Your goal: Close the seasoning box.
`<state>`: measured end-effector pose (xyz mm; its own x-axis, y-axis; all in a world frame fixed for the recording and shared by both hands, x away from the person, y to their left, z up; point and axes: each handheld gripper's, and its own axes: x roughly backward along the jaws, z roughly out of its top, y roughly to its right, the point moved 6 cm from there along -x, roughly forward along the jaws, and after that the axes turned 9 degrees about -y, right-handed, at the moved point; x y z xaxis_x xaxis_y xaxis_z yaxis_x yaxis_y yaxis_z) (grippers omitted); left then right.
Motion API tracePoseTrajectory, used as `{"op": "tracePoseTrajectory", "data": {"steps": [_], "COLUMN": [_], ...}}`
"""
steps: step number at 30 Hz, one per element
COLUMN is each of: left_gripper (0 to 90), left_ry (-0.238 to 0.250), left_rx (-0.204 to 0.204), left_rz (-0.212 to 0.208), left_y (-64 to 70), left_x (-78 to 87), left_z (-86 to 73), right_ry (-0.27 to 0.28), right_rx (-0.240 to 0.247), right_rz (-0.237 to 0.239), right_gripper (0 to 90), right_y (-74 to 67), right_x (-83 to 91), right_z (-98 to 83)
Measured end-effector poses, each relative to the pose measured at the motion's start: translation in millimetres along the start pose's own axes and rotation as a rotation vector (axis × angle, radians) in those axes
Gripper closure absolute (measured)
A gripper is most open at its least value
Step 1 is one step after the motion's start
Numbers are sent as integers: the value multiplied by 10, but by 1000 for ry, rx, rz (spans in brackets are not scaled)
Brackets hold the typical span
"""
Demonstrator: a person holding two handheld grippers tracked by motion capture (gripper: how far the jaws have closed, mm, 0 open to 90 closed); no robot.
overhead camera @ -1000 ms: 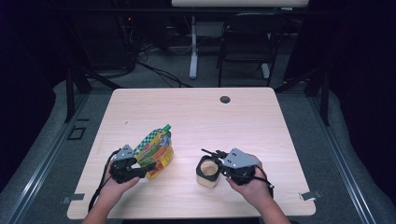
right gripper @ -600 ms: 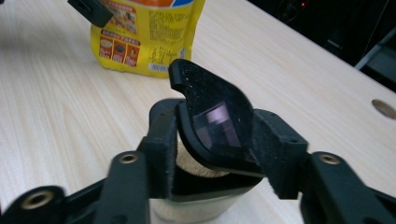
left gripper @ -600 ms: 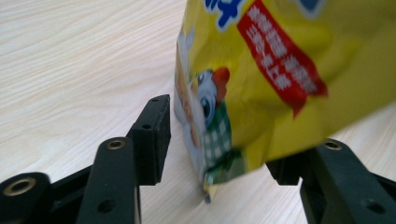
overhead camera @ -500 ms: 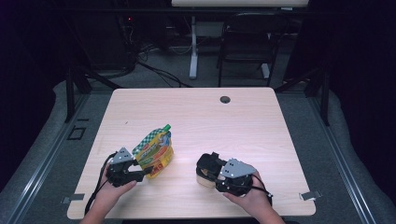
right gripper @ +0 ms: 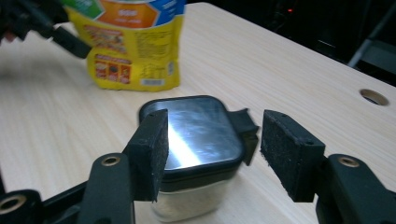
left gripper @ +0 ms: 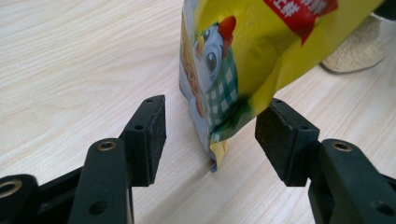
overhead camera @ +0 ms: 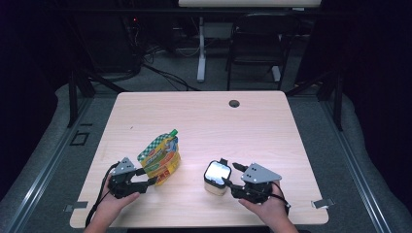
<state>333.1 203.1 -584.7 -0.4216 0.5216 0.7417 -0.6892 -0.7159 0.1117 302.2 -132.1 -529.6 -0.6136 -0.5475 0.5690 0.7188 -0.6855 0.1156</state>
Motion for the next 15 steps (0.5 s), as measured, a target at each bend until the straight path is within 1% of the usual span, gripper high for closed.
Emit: {"op": "tracePoseTrajectory", "data": {"steps": [2, 3, 4, 5, 8, 9, 10, 11, 14, 15], "left_gripper": [438, 438, 438, 438, 436, 436, 435, 434, 429, 429], "left_ry": [2, 0, -1, -1, -4, -8, -6, -6, -7, -7], "left_rx": [-8, -15, -16, -17, -16, -15, -11, -10, -16, -16], "left_rz": [1, 2, 1, 1, -1, -4, -4, -3, -5, -5], "left_y": [4, 3, 2, 2, -6, -11, -13, -15, -18, -18], "left_x": [3, 9, 13, 16, 8, 2, -7, -12, -14, -14], "left_z": [1, 0, -2, -2, -10, -13, -12, -11, -9, -9], "right_ry": [6, 5, -3, -2, 6, 6, 1, -16, -47, -54], "right_rx": [-35, -48, -68, -100, -158, -167, -187, -191, -226, -230], "right_rz": [-24, -46, -67, -83, -114, -129, -147, -165, -187, -191], "right_gripper": [421, 421, 422, 423, 423, 423, 424, 426, 428, 428], "right_y": [79, 129, 180, 242, 367, 414, 454, 501, 596, 620], "right_x": [18, 23, 32, 38, 61, 59, 44, 33, -19, -22], "right_z": [-22, -40, -65, -96, -169, -203, -242, -288, -389, -404]}}
